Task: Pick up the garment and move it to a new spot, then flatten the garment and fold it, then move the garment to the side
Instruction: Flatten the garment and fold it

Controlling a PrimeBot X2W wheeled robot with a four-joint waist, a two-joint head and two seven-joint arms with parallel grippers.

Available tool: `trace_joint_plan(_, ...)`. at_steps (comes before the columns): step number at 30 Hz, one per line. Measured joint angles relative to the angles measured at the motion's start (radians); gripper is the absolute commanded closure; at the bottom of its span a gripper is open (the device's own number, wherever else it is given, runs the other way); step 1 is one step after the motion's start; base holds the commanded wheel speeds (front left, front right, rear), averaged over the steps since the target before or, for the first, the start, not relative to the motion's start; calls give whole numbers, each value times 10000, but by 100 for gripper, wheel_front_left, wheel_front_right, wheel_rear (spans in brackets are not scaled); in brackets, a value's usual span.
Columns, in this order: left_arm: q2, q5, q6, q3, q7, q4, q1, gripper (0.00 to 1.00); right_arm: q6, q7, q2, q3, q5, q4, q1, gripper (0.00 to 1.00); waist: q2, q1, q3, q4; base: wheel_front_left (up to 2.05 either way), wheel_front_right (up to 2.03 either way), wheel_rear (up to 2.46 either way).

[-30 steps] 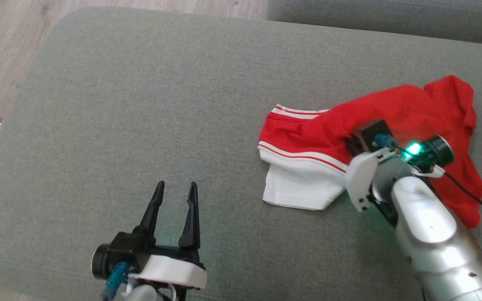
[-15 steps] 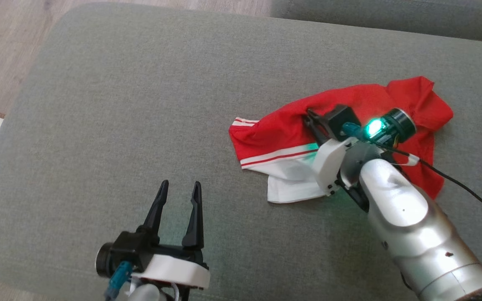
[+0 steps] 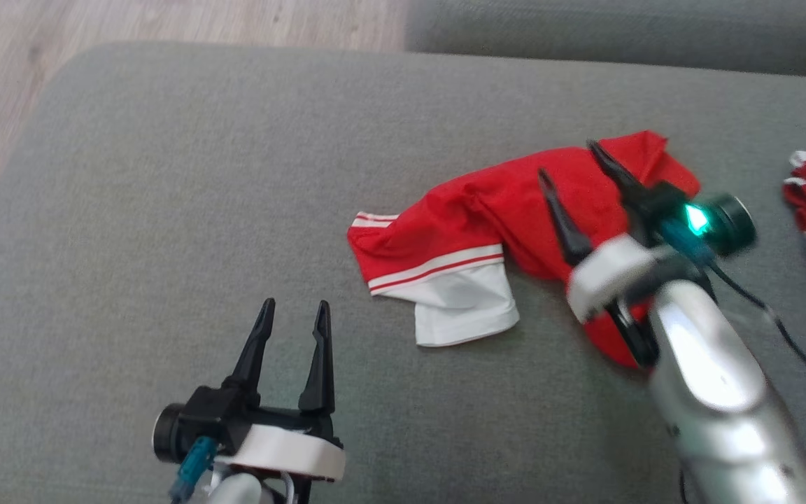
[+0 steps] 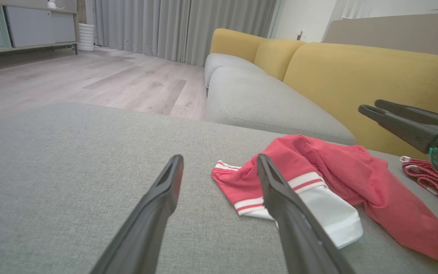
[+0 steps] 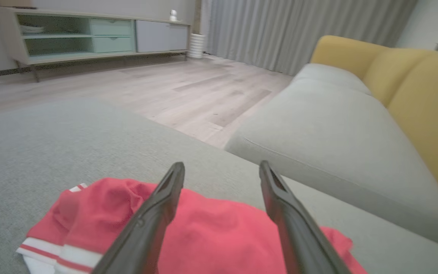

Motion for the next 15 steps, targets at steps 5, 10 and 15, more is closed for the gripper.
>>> trace_joint_plan(5, 15, 2, -25, -44, 19, 58, 1, 0, 0, -127, 44, -1434, -48, -1312, 1750, 0, 0, -1, -381, -254, 0, 0, 0)
trace_joint_plan(10, 23, -2, -40, -140, 46, 213, 59, 0, 0, -109, 111, -2462, 198, -2717, 3522, 0, 0, -2, -762, -478, 0, 0, 0)
trace_joint_plan(15, 23, -15, -40, -240, 46, 251, 389, 0, 0, -21, 253, -3033, 600, -3923, 4893, 0, 0, -2, -1089, -689, 0, 0, 0)
